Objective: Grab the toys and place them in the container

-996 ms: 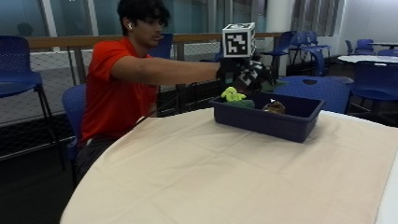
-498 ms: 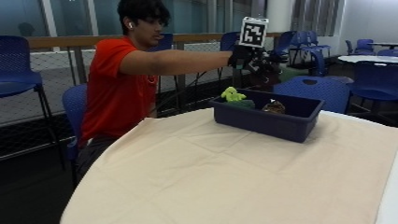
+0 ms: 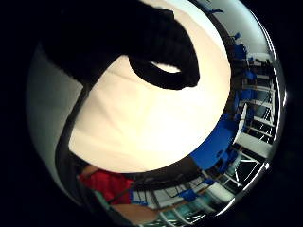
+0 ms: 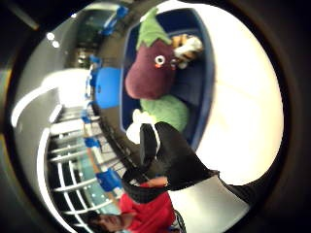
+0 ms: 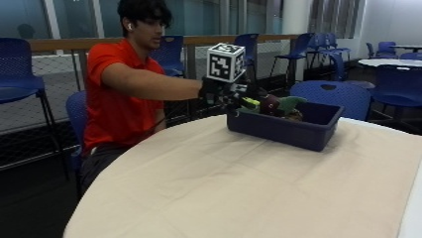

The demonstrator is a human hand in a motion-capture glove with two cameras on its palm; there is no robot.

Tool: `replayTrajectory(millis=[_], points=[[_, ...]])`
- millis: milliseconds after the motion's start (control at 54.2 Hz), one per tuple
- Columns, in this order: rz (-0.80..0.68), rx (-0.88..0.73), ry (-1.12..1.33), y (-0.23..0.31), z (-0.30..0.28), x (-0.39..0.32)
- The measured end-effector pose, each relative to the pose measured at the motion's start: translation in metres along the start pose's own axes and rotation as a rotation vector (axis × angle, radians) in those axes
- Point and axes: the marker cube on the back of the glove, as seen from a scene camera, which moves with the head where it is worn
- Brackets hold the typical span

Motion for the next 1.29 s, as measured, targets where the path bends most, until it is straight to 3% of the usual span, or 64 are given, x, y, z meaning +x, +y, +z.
replayTrajectory(millis=[240,646,1291], points=[[0.063,0.034,0.014,0.054,0.027,0.069],[0.067,0.069,-0.006,0.118,0.021,0.088],[0.094,0.098,-0.036,0.140,0.005,0.108]])
